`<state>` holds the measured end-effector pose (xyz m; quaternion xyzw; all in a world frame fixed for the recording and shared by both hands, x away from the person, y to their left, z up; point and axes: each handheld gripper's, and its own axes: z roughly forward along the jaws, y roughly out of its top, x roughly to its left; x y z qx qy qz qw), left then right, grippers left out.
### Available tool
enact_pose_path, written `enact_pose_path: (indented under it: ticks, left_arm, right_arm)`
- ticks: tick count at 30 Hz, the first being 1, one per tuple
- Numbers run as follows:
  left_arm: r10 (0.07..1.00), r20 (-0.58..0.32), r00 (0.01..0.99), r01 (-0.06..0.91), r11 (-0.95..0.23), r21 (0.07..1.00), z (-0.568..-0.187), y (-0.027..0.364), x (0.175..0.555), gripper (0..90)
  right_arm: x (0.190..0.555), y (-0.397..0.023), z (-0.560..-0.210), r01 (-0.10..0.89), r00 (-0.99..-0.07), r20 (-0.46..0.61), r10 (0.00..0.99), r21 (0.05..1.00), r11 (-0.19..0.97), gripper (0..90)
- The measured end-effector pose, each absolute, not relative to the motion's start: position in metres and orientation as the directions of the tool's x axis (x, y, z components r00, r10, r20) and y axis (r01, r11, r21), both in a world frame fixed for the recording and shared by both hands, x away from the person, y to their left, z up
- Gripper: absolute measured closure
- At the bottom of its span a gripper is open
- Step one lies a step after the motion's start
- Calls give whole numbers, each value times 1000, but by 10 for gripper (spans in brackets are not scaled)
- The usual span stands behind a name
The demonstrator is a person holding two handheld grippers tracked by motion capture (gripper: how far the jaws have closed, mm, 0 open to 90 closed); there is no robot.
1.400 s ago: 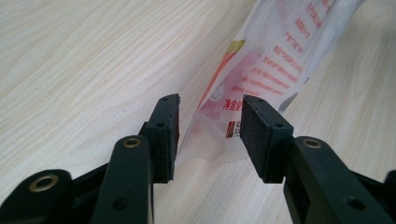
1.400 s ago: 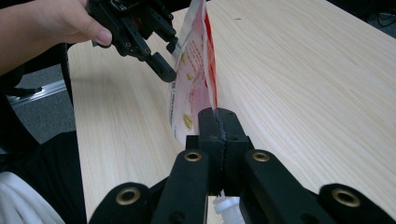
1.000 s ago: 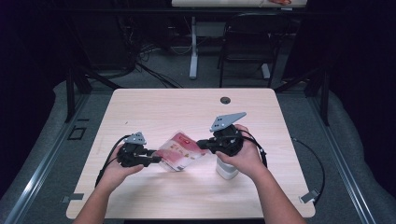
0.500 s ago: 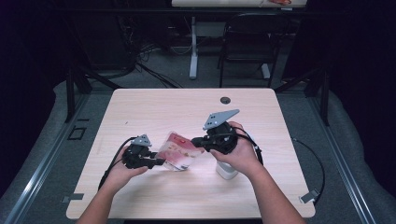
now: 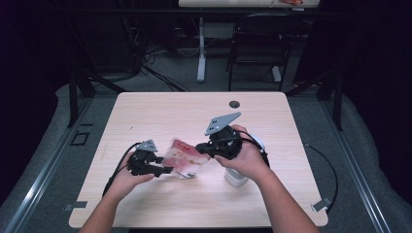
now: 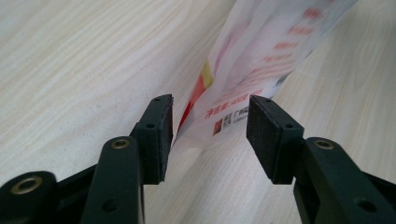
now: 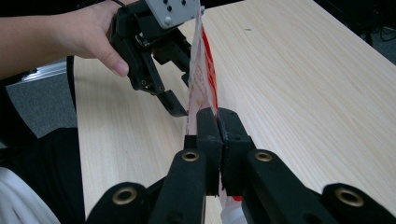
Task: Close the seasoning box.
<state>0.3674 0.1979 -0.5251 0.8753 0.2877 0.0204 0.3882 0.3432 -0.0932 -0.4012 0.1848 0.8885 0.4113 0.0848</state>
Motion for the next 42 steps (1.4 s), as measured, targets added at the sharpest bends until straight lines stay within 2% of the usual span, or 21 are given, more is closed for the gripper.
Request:
enact_pose_path:
  ticks: [12,18,24,29,42]
  left_arm:
    - [530,-187,827,471,-474,744,-512,212,366,508]
    - [523,-177,834,450,-458,767,-504,214,363,508]
    - [519,-181,835,451,-459,766,-501,221,363,506]
    - [533,-196,823,466,-436,770,-501,225,364,475]
    - [557,-207,805,477,-398,784,-494,238,365,439]
  right_arm:
    - [345,-83,-402,254,-923,7,384,760,598,862]
    - [348,-71,-405,260,-928,10,372,733,629,823]
    - [352,-59,-406,268,-927,29,374,748,607,779]
    - [352,-46,-404,264,-934,44,354,751,605,686]
    - [350,-34,-397,262,-925,44,378,793,550,541]
